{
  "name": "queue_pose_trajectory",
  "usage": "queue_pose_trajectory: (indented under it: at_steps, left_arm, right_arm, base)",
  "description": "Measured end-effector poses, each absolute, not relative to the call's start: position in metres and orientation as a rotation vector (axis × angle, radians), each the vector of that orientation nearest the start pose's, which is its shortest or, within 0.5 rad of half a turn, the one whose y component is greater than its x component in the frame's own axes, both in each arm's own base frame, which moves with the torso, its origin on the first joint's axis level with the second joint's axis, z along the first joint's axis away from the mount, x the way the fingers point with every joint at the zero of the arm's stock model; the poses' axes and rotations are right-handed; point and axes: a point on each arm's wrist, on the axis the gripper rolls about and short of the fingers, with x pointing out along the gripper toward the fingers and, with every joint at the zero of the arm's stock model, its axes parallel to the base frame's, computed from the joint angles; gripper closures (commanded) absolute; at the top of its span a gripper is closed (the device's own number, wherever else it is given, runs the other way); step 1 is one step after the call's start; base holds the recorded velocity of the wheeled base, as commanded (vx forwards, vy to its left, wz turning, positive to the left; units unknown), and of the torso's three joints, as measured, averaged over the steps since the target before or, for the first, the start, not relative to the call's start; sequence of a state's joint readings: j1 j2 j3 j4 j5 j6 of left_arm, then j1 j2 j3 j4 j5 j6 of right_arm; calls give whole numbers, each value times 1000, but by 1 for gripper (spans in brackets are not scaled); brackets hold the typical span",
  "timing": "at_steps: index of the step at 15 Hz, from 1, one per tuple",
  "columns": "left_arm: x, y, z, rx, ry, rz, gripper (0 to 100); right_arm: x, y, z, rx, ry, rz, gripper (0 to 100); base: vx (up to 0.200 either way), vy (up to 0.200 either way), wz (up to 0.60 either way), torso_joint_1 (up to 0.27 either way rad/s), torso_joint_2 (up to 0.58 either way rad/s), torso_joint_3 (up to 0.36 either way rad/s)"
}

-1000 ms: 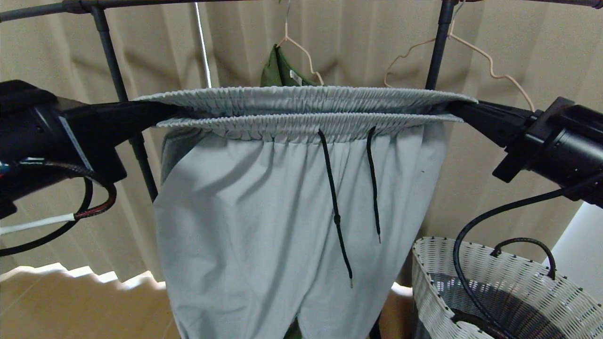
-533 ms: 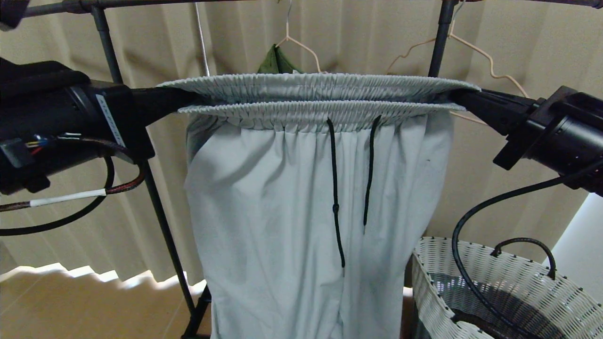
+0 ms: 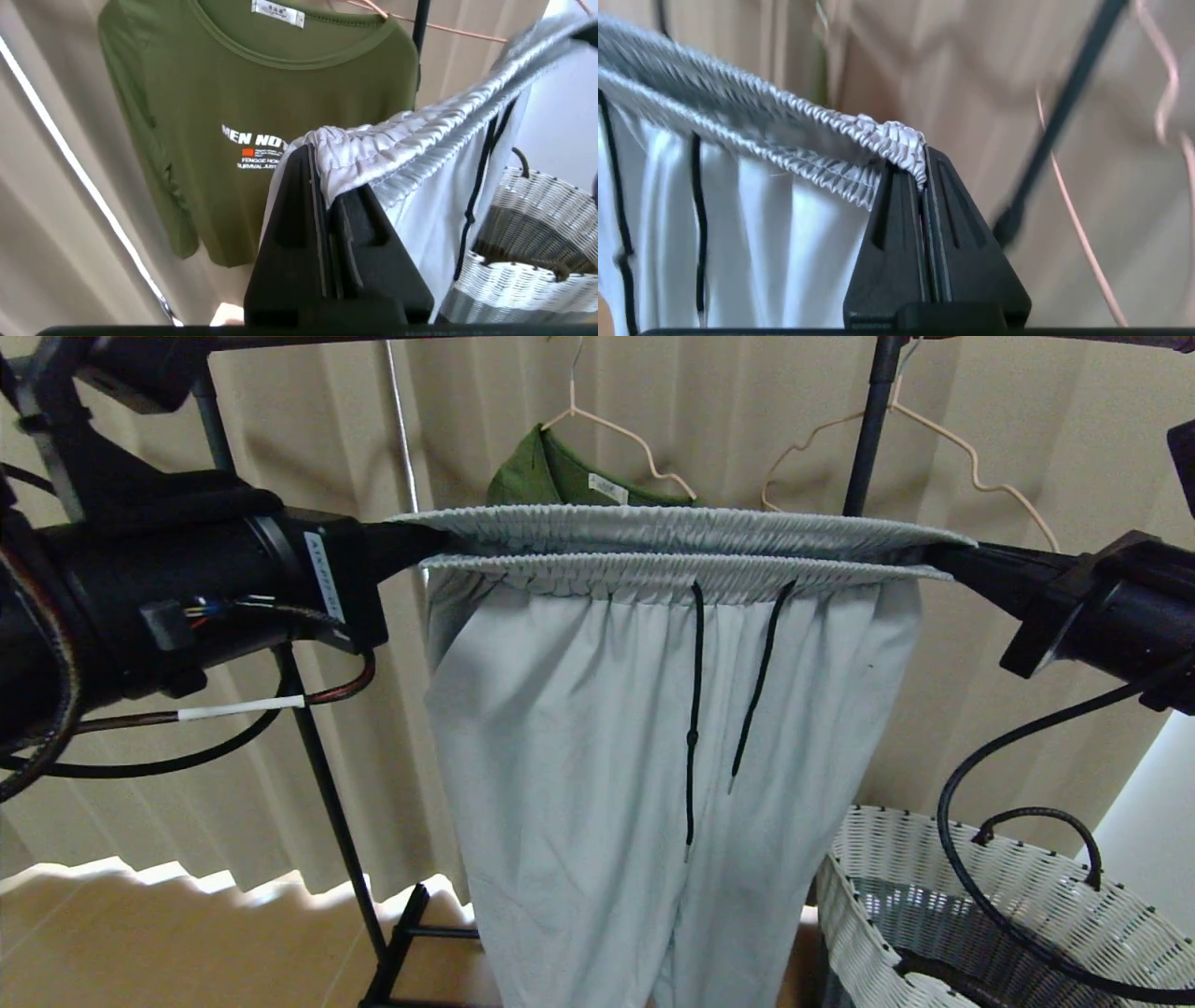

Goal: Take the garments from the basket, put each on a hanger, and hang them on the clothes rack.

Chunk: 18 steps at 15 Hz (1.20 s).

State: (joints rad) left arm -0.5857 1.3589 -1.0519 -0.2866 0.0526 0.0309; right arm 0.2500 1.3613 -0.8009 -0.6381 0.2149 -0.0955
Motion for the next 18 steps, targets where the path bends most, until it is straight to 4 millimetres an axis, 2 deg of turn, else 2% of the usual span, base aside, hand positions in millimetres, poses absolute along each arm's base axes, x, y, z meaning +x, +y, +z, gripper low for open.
queue_pose_trajectory:
  at_steps: [4,9,13,18]
  left_arm:
    - [215,-141,313,26,-2,-527,100]
    - [234,-152,309,21,-13,-519,100]
    - [238,-153,305,24,-1,-516,100]
    - [231,-149,299,34,27,-517,100]
  right_arm:
    - [202,54,276,-93,-71,462,100]
    - [176,60,276,-88,-60,626,100]
    - [151,69,270,-91,-65,761,100]
    - [151,71,272,-93,-79,764,100]
  base:
    - [0,0,0,0,0,0]
    - [0,0,0,0,0,0]
    - [0,0,0,0,0,0]
    - [0,0,0,0,0,0]
